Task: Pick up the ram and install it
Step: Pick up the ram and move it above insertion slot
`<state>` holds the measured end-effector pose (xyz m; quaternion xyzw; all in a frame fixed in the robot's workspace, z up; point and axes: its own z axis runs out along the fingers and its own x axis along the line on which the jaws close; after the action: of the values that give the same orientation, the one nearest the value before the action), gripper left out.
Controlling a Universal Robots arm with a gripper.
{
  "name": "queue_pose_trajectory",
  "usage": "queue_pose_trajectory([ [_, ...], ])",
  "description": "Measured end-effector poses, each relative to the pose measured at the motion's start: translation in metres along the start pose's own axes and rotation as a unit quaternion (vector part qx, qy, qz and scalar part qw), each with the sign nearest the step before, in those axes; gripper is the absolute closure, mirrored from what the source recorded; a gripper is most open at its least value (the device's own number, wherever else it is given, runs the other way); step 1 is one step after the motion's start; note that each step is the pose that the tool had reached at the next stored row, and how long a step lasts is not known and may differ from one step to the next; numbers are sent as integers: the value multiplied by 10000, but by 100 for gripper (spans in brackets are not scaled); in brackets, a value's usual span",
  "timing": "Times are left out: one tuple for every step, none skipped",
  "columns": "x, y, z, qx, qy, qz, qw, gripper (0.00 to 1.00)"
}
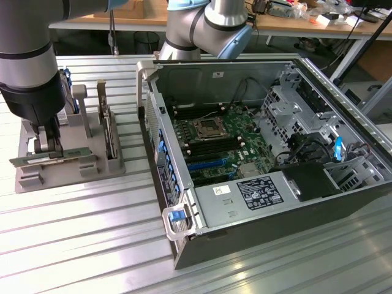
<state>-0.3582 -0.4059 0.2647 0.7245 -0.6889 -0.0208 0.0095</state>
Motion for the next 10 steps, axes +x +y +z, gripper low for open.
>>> queue_pose_trajectory([
  [0, 0, -12, 0, 0, 0, 10000, 87],
  [0, 1, -24, 0, 0, 0, 10000, 87],
  [-1, 1, -37, 0, 0, 0, 10000, 87],
  [-1, 2, -46, 0, 0, 0, 10000, 87],
  [-1, 2, -53, 0, 0, 0, 10000, 87],
  [-1, 3, -61, 0, 0, 0, 10000, 87],
  [-1, 3, -69, 0, 0, 0, 10000, 87],
  [-1, 3, -74, 0, 0, 0, 10000, 87],
  [-1, 3, -84, 0, 0, 0, 10000, 87],
  [-2, 4, -90, 0, 0, 0, 10000, 87],
])
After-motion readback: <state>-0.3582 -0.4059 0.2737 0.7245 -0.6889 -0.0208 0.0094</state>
